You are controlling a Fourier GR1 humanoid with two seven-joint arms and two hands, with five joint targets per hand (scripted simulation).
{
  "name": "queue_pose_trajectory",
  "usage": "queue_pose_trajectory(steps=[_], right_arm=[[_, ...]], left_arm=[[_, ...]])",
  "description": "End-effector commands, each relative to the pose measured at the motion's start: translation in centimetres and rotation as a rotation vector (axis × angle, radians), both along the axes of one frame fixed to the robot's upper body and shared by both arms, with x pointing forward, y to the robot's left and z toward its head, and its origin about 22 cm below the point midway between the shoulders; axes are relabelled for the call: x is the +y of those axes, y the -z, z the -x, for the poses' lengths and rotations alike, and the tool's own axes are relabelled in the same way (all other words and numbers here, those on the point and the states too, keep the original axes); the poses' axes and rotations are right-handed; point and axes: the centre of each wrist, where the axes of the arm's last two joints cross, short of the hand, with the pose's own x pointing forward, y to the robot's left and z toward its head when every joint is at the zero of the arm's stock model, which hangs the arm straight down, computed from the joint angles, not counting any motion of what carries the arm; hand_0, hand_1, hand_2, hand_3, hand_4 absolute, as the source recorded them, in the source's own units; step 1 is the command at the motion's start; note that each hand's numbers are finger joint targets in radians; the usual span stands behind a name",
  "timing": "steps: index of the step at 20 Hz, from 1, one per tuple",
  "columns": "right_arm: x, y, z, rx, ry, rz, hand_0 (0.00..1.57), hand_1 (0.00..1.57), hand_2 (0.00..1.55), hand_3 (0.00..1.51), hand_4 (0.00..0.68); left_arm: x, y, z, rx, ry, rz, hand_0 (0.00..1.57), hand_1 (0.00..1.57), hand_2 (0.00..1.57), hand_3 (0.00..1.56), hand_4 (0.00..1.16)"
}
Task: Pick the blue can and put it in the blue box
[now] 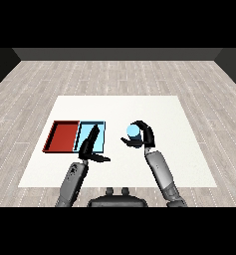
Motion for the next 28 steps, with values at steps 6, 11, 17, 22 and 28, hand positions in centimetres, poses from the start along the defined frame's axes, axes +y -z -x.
queue_pose_trajectory(steps=[6,11,17,22,28], right_arm=[[3.4,-1.3,0.6,-0.02,-0.034,-0.007,1.46,1.46,1.46,1.4,0.61],[1.9,-2.0,1.2,-0.021,-0.062,0.034,1.49,1.49,1.47,1.4,0.609],[2.1,-2.0,0.8,-0.038,-0.088,0.02,1.49,1.49,1.47,1.4,0.606],[3.9,-1.5,0.3,-0.05,-0.084,0.006,1.48,1.48,1.46,1.4,0.605],[4.9,-1.4,1.1,-0.044,-0.148,0.007,1.48,1.48,1.46,1.39,0.606]], left_arm=[[-3.8,1.2,0.1,0.097,0.058,0.02,0.0,0.0,0.0,0.0,0.0],[-2.9,-0.1,-1.2,0.095,0.04,0.012,0.0,0.0,0.0,0.0,0.0],[-4.9,1.5,-2.4,0.109,0.02,0.024,0.0,0.0,0.0,0.0,0.0],[-5.7,2.5,-2.8,0.129,0.038,0.039,0.0,0.0,0.0,0.0,0.0],[-6.8,2.8,-1.4,0.171,0.053,0.047,0.0,0.0,0.0,0.0,0.0]])
